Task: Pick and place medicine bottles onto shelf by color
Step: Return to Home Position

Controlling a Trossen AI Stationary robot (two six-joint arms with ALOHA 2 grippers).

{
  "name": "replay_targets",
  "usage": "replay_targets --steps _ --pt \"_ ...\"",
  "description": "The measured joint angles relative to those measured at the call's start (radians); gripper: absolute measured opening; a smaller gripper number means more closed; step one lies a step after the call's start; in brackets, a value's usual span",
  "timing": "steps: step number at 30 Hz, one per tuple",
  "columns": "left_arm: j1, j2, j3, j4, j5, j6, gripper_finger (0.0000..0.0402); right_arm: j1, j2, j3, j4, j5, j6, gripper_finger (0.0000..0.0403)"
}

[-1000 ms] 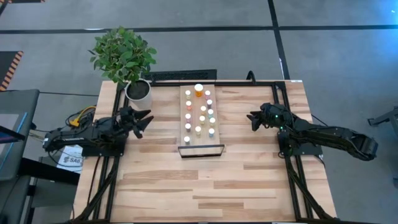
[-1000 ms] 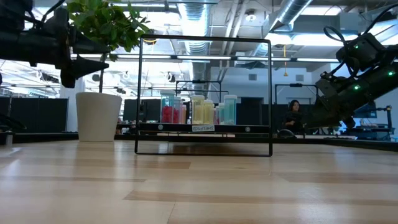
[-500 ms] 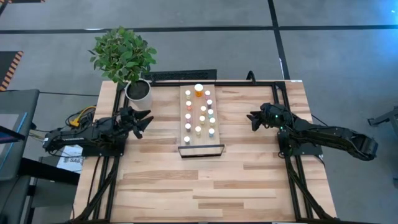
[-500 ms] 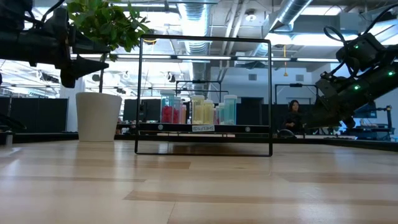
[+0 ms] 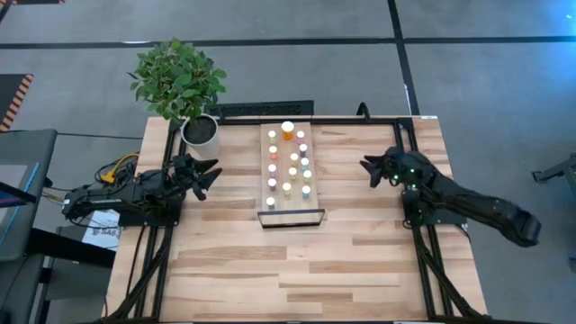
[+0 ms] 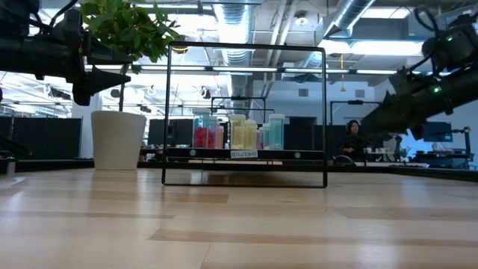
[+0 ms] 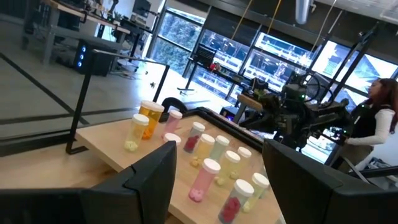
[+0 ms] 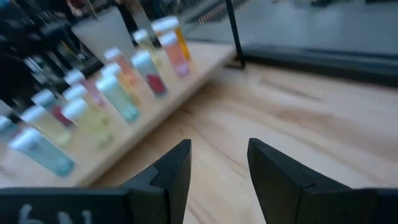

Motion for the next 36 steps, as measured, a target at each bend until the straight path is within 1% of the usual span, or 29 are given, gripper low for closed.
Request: replay_targets --steps 5,12,21,26,31,36 --pt "0.000 0.000 0.000 0.000 0.000 0.000 0.0227 0.000 -0.116 0.000 -0.014 0.000 0.000 0.0179" --pt "0.000 0.000 0.001 -0.001 0.000 0.000 0.0227 -0.009 -0.235 0.000 -0.015 0.000 0.000 0.0179" --pt "0.000 0.000 0.001 -0.001 0.000 0.000 0.0227 -0.072 -0.315 0.000 -0.016 0.001 0.000 0.0179" --pt "0.000 0.000 0.001 -0.001 0.001 0.000 0.0227 -0.099 -0.383 0.000 -0.016 0.000 0.000 0.0179" --pt "0.000 0.000 0.001 -0.001 0.002 0.000 0.0227 -0.147 -0.387 0.000 -0.016 0.002 0.000 0.0179" --pt "0.000 0.000 0.001 -0.001 0.002 0.000 0.0227 -0.162 -0.386 0.000 -0.018 0.003 0.000 0.0179"
